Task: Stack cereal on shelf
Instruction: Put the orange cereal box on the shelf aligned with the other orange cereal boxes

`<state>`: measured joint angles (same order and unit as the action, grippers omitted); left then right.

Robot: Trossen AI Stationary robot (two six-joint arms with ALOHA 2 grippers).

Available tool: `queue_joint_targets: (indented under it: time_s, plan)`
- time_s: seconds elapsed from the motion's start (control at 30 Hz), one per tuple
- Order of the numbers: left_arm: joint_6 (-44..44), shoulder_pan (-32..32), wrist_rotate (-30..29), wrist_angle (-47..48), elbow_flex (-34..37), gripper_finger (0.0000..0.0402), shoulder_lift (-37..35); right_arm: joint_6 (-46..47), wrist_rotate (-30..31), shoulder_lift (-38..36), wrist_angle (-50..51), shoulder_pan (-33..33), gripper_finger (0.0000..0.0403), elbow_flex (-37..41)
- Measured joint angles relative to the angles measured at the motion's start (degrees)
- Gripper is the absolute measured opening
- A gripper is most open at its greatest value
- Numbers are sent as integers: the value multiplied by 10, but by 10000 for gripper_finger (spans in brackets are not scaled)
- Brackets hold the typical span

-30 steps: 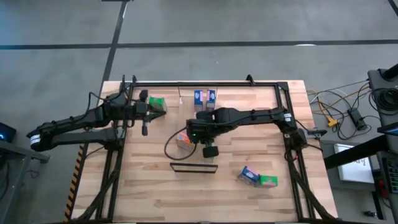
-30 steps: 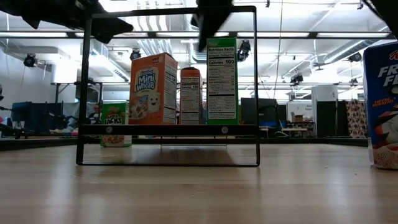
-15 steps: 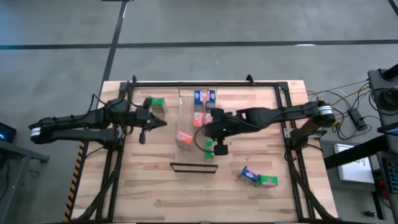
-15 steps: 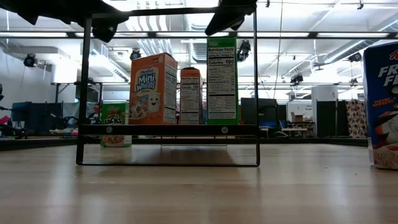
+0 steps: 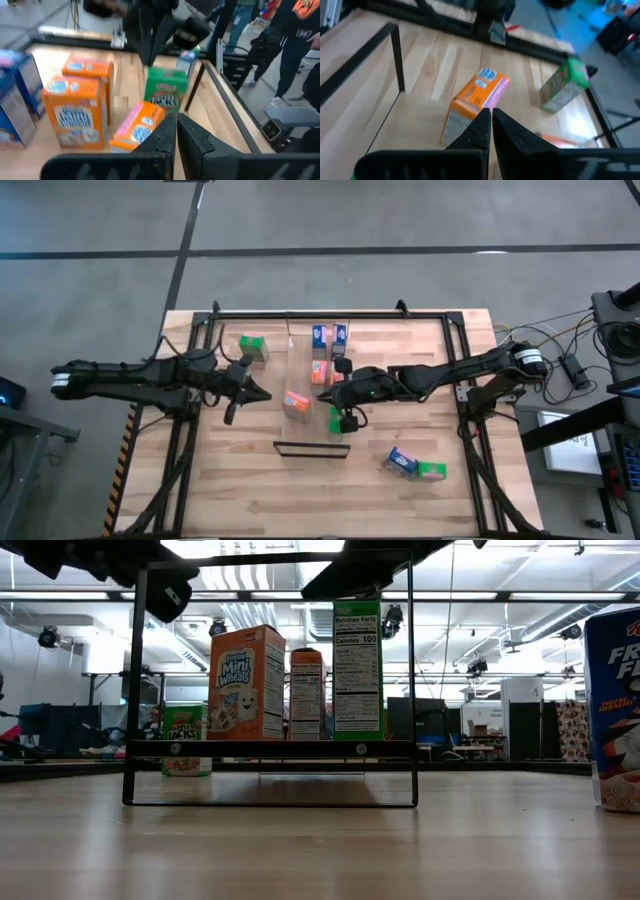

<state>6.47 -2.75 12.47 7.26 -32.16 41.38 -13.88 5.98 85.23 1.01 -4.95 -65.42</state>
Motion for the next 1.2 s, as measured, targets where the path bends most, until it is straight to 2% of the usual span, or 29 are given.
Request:
queue_joint_targets:
  time_s: [0.4, 1.03, 1.2]
  plan:
    - [4, 23, -1, 87, -16, 0, 74, 62, 0, 0, -6, 0, 9, -14]
    - [-32, 25, -33, 26, -15, 0, 168, 65, 1, 1, 1, 1, 9, -18]
    - [-33, 25, -69, 26, -15, 0, 178, 64, 1, 1, 5, 1, 9, -18]
